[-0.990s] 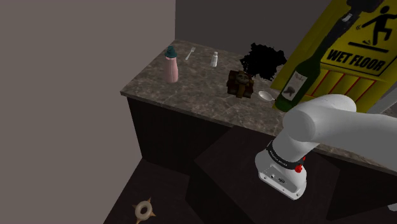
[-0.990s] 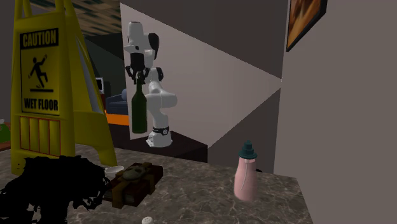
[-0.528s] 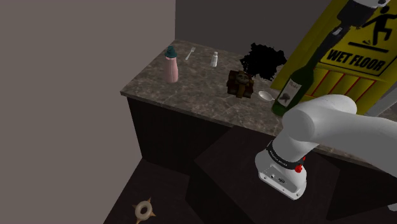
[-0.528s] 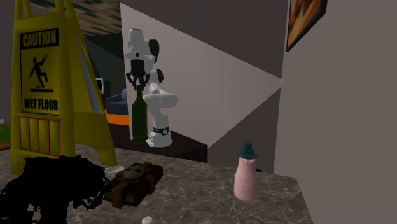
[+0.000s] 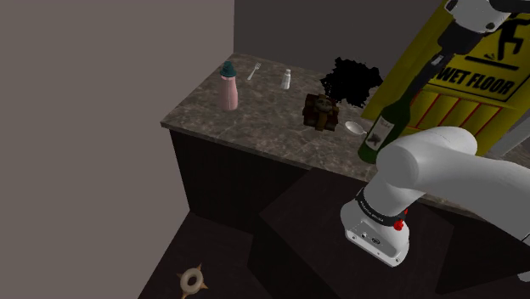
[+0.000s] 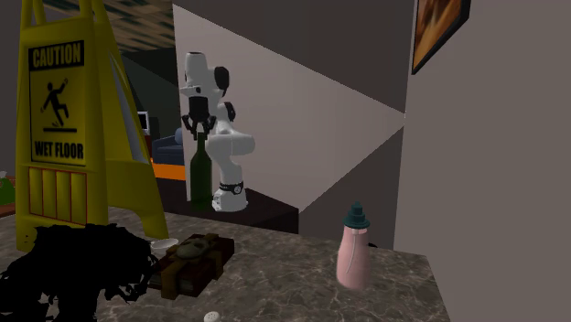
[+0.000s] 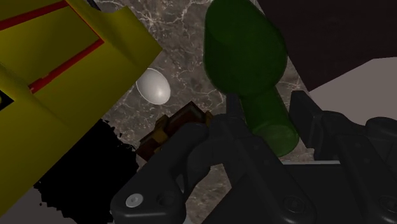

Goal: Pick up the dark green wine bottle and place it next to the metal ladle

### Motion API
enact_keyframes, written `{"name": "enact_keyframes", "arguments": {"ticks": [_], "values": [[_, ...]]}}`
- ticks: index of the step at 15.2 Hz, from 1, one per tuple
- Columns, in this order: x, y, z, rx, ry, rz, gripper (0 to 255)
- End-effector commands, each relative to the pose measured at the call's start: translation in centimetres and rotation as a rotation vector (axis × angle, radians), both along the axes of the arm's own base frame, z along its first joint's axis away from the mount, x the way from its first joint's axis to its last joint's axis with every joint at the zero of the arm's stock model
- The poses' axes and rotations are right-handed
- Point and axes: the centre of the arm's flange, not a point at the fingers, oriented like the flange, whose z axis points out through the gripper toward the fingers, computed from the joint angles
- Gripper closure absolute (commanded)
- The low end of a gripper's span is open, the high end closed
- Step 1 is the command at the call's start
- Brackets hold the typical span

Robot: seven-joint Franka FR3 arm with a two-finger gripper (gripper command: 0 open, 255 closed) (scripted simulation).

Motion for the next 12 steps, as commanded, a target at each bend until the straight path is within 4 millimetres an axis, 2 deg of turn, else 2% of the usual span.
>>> {"name": "enact_keyframes", "arguments": {"ticks": [1,12], "values": [[0.0,0.0,-1.1,0.0,-0.001,0.0,255],[0.0,0.0,-6.9,0.0,-0.001,0.0,255]]}}
